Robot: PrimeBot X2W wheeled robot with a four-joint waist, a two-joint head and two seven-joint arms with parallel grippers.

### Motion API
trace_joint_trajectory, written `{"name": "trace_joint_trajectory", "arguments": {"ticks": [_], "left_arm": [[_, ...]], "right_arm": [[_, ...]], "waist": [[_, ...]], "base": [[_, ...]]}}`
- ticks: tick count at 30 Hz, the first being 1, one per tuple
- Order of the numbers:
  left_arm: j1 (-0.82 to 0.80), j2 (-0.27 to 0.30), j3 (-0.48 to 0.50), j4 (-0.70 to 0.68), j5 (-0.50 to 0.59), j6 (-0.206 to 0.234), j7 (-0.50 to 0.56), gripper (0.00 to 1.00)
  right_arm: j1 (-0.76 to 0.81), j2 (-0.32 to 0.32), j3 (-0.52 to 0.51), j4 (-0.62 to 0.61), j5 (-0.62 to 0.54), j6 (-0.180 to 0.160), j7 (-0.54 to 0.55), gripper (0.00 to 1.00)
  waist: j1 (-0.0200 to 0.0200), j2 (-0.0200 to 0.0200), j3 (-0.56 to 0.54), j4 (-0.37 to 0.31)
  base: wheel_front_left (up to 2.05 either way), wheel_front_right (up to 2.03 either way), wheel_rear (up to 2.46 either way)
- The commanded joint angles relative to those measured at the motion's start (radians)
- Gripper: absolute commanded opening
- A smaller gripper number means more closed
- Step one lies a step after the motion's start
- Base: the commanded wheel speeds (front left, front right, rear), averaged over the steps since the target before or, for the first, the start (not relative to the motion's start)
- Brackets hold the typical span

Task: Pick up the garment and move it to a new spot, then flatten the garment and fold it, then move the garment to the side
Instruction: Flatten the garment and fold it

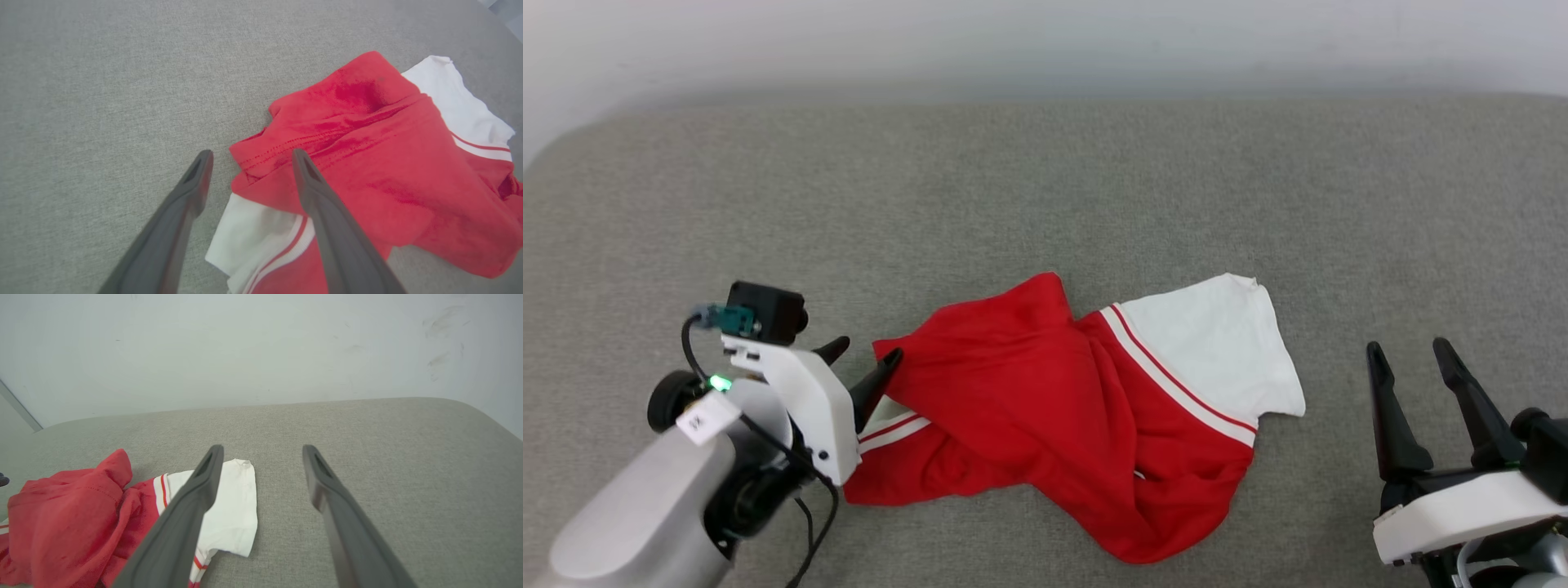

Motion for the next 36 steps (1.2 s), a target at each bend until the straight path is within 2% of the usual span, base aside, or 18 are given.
{"name": "trace_joint_trajectory", "arguments": {"ticks": [1, 9, 14, 15, 16, 17, 18, 19, 22, 25, 32, 36], "left_arm": [[-0.034, 0.015, -0.006, 0.009, -0.017, -0.026, 0.043, 1.00], [-0.148, 0.062, -0.044, 0.092, -0.014, -0.102, 0.194, 1.00], [-0.176, 0.059, -0.093, 0.155, -0.011, -0.139, 0.283, 1.00], [-0.174, 0.056, -0.107, 0.164, -0.011, -0.147, 0.303, 0.97], [-0.173, 0.050, -0.116, 0.170, -0.015, -0.153, 0.318, 0.84], [-0.170, 0.046, -0.130, 0.177, -0.017, -0.158, 0.338, 0.46], [-0.161, 0.039, -0.143, 0.180, -0.025, -0.163, 0.356, 0.33], [-0.155, 0.034, -0.154, 0.179, -0.030, -0.170, 0.371, 0.00], [-0.127, 0.024, -0.172, 0.169, -0.061, -0.175, 0.419, 0.00], [-0.128, 0.026, -0.171, 0.147, -0.053, -0.171, 0.407, 0.00], [-0.193, 0.027, -0.100, 0.131, 0.041, -0.114, 0.190, 0.00], [-0.204, 0.020, -0.078, 0.116, 0.056, -0.089, 0.124, 0.00]], "right_arm": [[-0.021, 0.001, 0.007, 0.003, 0.007, -0.001, -0.008, 1.00], [-0.065, 0.001, 0.023, 0.027, 0.031, -0.001, -0.038, 1.00], [-0.087, 0.001, 0.028, 0.050, 0.037, -0.001, -0.058, 1.00], [-0.090, 0.002, 0.029, 0.054, 0.039, -0.001, -0.061, 1.00], [-0.091, 0.001, 0.028, 0.058, 0.040, -0.001, -0.063, 1.00], [-0.090, 0.001, 0.028, 0.062, 0.040, -0.001, -0.065, 1.00], [-0.090, 0.001, 0.028, 0.067, 0.042, -0.001, -0.068, 1.00], [-0.093, 0.001, 0.028, 0.070, 0.044, -0.001, -0.069, 1.00], [-0.094, 0.001, 0.024, 0.077, 0.045, -0.001, -0.071, 1.00], [-0.096, 0.002, 0.019, 0.080, 0.044, -0.001, -0.069, 1.00], [-0.094, 0.001, 0.016, 0.087, 0.045, -0.001, -0.062, 1.00], [-0.084, 0.001, 0.009, 0.091, 0.042, -0.001, -0.059, 1.00]], "waist": [[0.0000, -0.0001, 0.039, -0.026], [0.0000, -0.0001, 0.137, -0.074], [0.0000, -0.0001, 0.164, -0.089], [0.0000, -0.0001, 0.166, -0.091], [0.0000, -0.0001, 0.168, -0.092], [0.0000, -0.0001, 0.168, -0.092], [0.0000, -0.0001, 0.167, -0.092], [0.0000, -0.0001, 0.166, -0.092], [0.0000, -0.0001, 0.158, -0.087], [0.0000, -0.0001, 0.150, -0.077], [0.0000, -0.0001, 0.118, -0.055], [0.0000, -0.0001, 0.097, -0.045]], "base": [[0.00, 0.00, 0.00], [0.00, 0.00, 0.00], [0.00, 0.00, 0.00], [0.00, 0.00, 0.00], [0.00, 0.00, 0.00], [0.00, 0.00, 0.00], [0.00, 0.00, 0.00], [0.00, 0.00, 0.00], [0.00, 0.00, 0.00], [0.00, 0.00, 0.00], [0.00, 0.00, 0.00], [0.00, 0.00, 0.00]]}}
